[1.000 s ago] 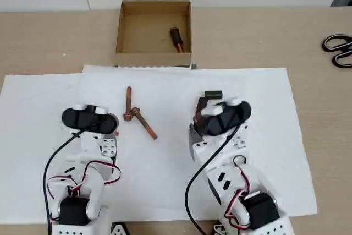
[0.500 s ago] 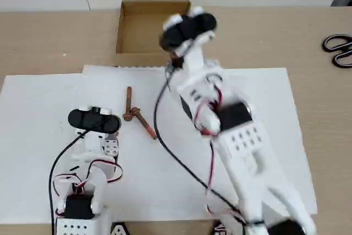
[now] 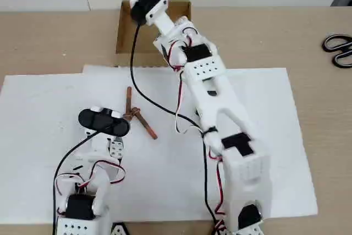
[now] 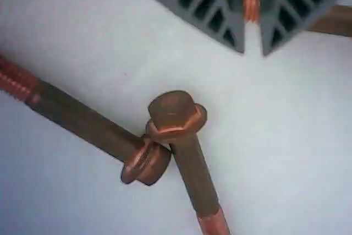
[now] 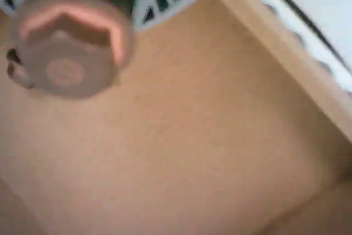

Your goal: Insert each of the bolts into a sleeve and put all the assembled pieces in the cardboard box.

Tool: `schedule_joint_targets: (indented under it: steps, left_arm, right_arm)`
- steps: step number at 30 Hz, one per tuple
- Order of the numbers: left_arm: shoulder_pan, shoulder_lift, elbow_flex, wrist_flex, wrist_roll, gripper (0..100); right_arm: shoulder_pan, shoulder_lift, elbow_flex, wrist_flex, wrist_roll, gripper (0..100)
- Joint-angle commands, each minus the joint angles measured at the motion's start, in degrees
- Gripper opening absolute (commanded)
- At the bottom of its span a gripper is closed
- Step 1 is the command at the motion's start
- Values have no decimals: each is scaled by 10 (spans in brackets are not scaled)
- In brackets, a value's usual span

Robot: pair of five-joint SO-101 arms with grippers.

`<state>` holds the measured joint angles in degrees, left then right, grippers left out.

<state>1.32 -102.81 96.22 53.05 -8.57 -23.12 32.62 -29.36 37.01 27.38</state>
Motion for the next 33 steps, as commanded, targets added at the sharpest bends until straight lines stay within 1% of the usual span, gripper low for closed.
schedule_joint_targets:
  steps: [1, 5, 10, 12, 15, 17, 20, 23, 27, 32, 33]
  left_arm:
    - [1, -6, -2, -11, -3, 6]
    - [0, -6, -2, -11, -3, 6]
    - [0, -6, -2, -11, -4, 6]
    - [0, -6, -2, -11, -4, 6]
    - [0, -6, -2, -11, -4, 6]
    - [0, -6, -2, -11, -4, 6]
    - [0, -6, -2, -11, -4, 6]
    - [0, -6, -2, -11, -4, 6]
    - [0, -6, -2, -11, -4, 6]
    - [0, -6, -2, -11, -4, 6]
    - [0, -6, -2, -11, -4, 6]
  right_arm:
    - [2, 72, -135, -19, 51, 4]
    - [2, 172, -246, -19, 98, 4]
    - [1, 268, -363, -14, 133, 14]
    - [1, 291, -398, 0, 135, 61]
    - [-4, 309, -442, 51, 134, 173]
    - [-8, 316, -470, 72, 134, 206]
    - [-16, 317, -505, 95, 134, 197]
    - [-20, 314, -533, 130, 134, 165]
    - [-22, 312, -584, 190, 134, 107]
    - [-27, 316, -658, 296, 134, 3]
    - [-27, 312, -671, 316, 133, 2]
